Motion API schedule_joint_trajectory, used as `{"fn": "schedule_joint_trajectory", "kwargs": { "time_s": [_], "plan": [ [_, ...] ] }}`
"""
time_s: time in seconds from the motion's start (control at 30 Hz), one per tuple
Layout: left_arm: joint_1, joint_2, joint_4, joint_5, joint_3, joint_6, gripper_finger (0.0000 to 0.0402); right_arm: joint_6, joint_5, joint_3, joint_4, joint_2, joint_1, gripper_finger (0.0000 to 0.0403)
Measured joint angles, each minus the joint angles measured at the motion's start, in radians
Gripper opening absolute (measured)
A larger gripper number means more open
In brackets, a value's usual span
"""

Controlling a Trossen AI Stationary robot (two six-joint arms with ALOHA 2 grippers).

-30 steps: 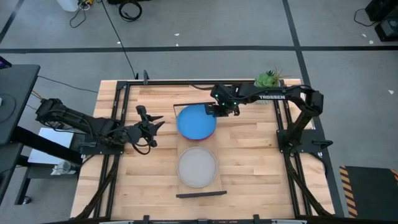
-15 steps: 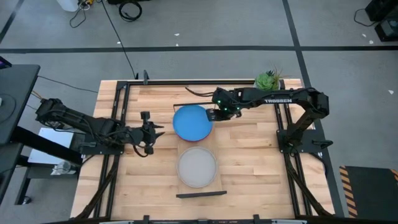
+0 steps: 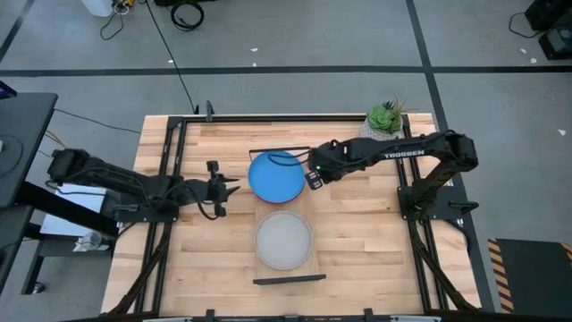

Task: Place and stack plates onto a shelf
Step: Return to Home Position

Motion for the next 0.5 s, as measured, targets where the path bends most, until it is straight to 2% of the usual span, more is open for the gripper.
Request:
{"fn": "schedule_joint_trajectory", "kwargs": {
  "time_s": [0.17,0.5],
  "plan": [
    [0.093,0.044,0.159,0.140,-0.035,0.018,0.0116,-0.011,0.047,0.000,-0.005,-0.012,0.048,0.0050],
    [0.196,0.188,0.348,0.305,-0.036,0.021,0.0116,-0.010,0.153,0.000,-0.010,-0.076,0.162,0.0049]
  ]
}}
